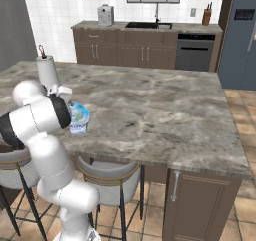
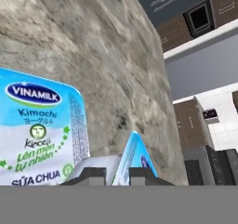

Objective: Stack the yogurt containers by placing the smaller containers on top of the larger containers.

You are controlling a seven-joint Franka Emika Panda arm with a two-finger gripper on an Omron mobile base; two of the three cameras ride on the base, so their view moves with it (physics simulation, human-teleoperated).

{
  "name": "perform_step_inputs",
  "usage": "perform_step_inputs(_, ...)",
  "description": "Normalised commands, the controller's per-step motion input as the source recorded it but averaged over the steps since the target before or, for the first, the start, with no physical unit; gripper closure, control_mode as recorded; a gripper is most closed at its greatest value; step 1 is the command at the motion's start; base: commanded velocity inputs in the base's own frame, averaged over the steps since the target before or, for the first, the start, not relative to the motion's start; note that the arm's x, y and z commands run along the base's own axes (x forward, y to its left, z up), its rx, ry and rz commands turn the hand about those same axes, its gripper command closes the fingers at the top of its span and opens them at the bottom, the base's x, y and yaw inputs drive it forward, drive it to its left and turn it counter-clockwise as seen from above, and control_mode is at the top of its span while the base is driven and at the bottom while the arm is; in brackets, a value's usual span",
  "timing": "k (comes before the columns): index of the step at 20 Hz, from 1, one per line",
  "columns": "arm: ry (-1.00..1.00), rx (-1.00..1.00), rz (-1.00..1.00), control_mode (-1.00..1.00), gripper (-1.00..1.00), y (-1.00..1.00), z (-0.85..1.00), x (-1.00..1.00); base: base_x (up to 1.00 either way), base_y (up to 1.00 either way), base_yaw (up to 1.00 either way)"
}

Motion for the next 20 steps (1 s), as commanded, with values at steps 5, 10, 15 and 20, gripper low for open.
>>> perform_step_inputs(5,0.03,-0.03,0.0,-1.0,1.0,0.08,-0.2,0.23,0.0,0.0,0.0)
perform_step_inputs(10,0.0,-0.07,0.0,-1.0,1.0,0.14,-0.21,0.14,0.0,0.0,0.0)
perform_step_inputs(15,0.0,-0.07,0.0,-1.0,1.0,0.16,-0.18,0.13,0.0,0.0,0.0)
perform_step_inputs(20,0.0,-0.05,0.0,-1.0,1.0,0.11,-0.13,0.2,0.0,0.0,0.0)
